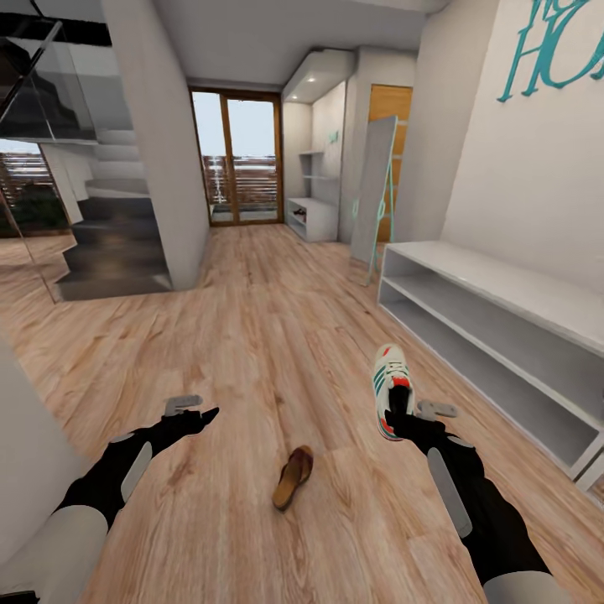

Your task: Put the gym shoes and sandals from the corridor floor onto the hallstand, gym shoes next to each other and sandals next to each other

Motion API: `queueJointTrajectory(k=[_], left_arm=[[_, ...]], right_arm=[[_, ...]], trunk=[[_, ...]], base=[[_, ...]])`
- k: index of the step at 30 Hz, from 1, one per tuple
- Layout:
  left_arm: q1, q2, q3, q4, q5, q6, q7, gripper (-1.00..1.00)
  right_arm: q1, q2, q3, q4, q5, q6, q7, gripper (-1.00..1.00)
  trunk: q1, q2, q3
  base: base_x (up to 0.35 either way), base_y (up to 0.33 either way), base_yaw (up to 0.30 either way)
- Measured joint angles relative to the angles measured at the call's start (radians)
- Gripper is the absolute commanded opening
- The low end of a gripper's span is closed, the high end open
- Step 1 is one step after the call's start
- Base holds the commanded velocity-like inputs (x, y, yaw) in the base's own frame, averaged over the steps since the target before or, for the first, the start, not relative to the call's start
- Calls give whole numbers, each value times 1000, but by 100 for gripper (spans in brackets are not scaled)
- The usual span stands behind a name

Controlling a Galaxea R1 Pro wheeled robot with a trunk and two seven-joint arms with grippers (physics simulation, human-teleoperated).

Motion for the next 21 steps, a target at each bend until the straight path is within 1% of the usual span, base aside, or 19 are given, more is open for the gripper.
queueJointTrajectory(k=[13,17,21], left_arm=[[0,0,0,0,0,0,0,100],[0,0,0,0,0,0,0,100],[0,0,0,0,0,0,0,100]], right_arm=[[0,0,0,0,0,0,0,-100],[0,0,0,0,0,0,0,-100],[0,0,0,0,0,0,0,-100]], trunk=[[0,0,7],[0,0,9],[0,0,12]], base=[[251,213,-284],[211,127,-289],[219,30,-289]])
